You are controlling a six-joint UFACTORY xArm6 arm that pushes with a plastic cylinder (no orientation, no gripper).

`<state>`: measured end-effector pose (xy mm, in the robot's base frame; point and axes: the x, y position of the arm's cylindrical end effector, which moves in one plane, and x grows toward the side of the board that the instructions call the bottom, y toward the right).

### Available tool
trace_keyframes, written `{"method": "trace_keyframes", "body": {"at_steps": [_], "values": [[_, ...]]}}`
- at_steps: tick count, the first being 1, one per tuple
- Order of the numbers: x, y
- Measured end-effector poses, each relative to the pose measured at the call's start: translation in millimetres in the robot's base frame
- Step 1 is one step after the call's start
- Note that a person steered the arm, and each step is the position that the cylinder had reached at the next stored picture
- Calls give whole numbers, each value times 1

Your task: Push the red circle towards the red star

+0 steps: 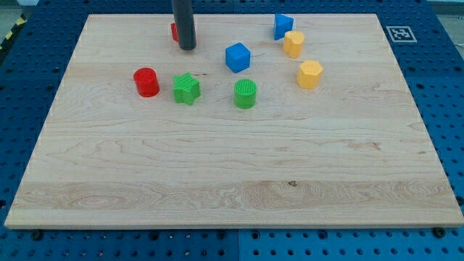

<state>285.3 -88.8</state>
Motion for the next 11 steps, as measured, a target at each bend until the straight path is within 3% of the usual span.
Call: {"method": "trace_keyframes", "body": {"at_steps": [1,3,6,8,11], "values": [[6,-13],[34,-94],[133,-107],[138,-80],[102,-48]]}}
